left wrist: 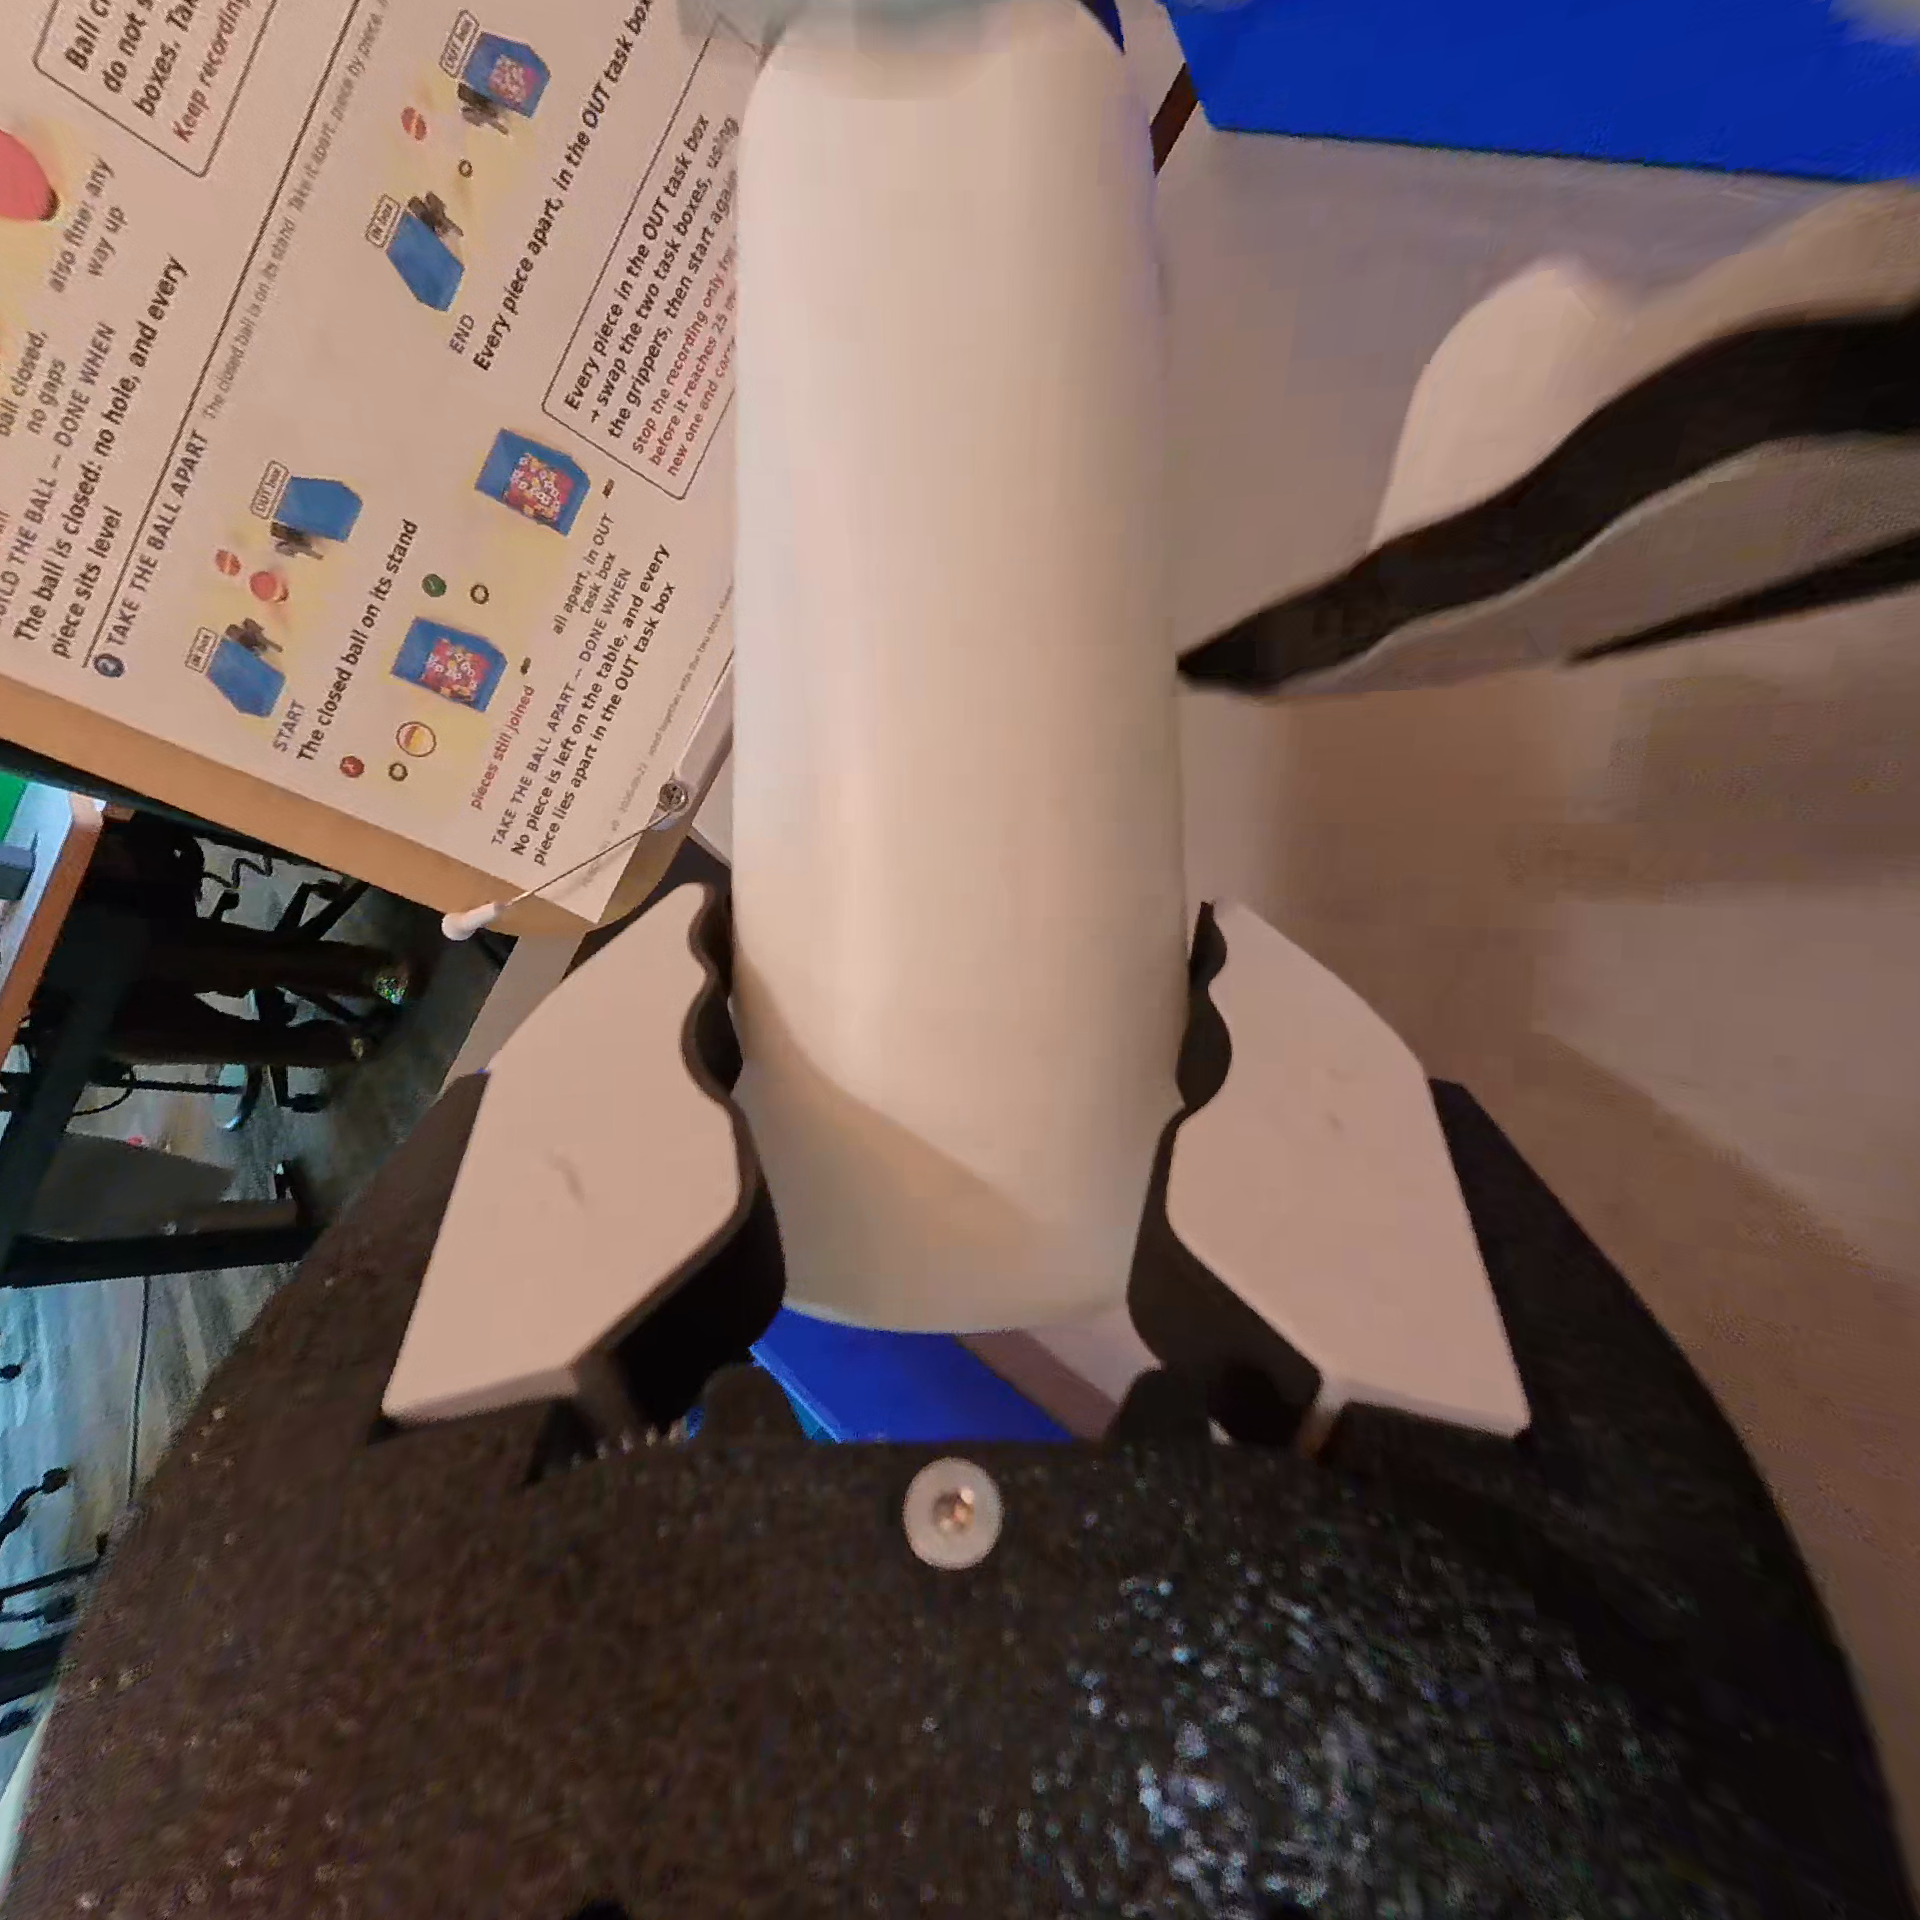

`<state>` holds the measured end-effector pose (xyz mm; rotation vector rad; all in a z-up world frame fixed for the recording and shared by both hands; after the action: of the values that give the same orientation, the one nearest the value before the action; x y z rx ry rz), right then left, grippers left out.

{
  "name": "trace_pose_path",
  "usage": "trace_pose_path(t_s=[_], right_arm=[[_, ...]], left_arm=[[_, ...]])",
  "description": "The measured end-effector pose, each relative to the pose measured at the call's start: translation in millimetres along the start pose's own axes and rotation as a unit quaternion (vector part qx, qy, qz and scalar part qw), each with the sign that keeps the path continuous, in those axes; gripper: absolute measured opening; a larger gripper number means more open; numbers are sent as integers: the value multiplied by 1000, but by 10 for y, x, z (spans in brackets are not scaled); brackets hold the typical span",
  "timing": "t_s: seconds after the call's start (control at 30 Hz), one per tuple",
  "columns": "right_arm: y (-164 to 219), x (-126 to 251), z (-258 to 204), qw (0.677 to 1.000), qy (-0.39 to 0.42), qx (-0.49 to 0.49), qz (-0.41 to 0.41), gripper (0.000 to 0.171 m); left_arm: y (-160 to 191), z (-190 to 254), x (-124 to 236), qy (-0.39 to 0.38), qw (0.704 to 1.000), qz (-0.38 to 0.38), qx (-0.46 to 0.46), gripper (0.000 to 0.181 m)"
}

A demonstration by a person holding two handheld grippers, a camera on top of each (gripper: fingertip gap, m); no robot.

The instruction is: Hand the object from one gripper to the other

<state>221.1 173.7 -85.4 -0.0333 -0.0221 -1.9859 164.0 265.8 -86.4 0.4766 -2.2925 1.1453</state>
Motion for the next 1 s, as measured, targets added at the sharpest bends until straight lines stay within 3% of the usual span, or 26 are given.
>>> trace_pose_path(t_s=[0.1,0.27,0.37,0.47,0.57,0.63,0.73,0.8,1.0], right_arm=[[-47,-169,-150,1000,22,11,-10,109],[39,-219,-52,983,163,37,-75,107],[43,-183,1,980,184,18,-73,105],[102,-167,68,983,143,-99,-57,104],[234,-119,132,961,82,-262,-17,105],[284,-74,193,914,27,-403,41,103],[256,-6,299,810,-69,-564,141,104],[171,34,318,777,-127,-589,183,104],[-244,131,167,730,-310,-551,259,105]], left_arm=[[-38,-9,62,4,1000,22,8,83],[-149,114,212,60,997,58,3,84],[-217,129,285,41,997,70,-9,84],[-334,74,466,-8,988,151,-9,87],[-448,-24,771,-38,963,266,17,97],[-477,-83,954,-23,929,366,45,98],[-435,-139,1033,58,880,463,89,97],[-390,-157,943,101,869,473,107,99],[-359,17,698,219,856,461,82,98]])
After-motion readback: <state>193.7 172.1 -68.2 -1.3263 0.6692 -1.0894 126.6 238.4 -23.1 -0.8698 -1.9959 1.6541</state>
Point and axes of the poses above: each gripper's, where its closed fingertips meet, x back along the fingers, y out of its underside, z = x × y across the jaws, the point moved 7 cm from there along x, back along the fingers, and after that the axes turned 2 degrees about y, right-handed, at the moved point
